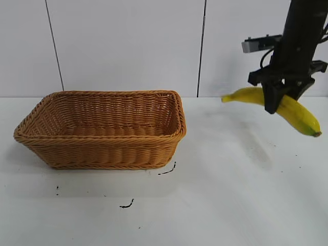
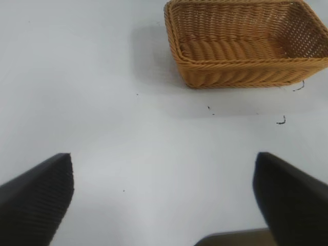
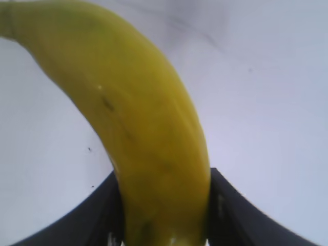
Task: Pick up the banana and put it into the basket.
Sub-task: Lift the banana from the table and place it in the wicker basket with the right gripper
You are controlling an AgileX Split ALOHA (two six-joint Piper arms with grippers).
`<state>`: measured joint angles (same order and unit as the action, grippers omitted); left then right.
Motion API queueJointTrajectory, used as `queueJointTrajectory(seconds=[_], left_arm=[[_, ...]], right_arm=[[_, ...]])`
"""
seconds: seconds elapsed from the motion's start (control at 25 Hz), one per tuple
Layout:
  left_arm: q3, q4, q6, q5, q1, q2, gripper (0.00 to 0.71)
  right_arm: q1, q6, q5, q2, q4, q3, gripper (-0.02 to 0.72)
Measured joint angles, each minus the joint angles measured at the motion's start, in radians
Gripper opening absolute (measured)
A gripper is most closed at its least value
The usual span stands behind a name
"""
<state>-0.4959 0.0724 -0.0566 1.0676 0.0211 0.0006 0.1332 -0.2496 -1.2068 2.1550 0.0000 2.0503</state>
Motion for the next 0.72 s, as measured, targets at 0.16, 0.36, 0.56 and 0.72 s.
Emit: queueJointTrajectory(seconds=[0.16,0.36,0.56,0.72], left_arm=[[0.0,0.0,0.0,0.0,0.0,0.0,0.69],[0.0,0.0,0.0,0.0,0.0,0.0,0.69],[0.0,0.0,0.0,0.0,0.0,0.0,0.69],[0.0,0.0,0.0,0.0,0.0,0.0,0.69]], right_arm=[[0.087,-0.069,0.006,0.0,0.006,0.051,0.299],[0.21,-0.138,0.091,0.0,0.008,0.09,0.299],[0.336,-0.232,0.223,0.009,0.008,0.091,0.299],[0.42,-0.331,0.37,0.043,0.015,0.092,0.299]])
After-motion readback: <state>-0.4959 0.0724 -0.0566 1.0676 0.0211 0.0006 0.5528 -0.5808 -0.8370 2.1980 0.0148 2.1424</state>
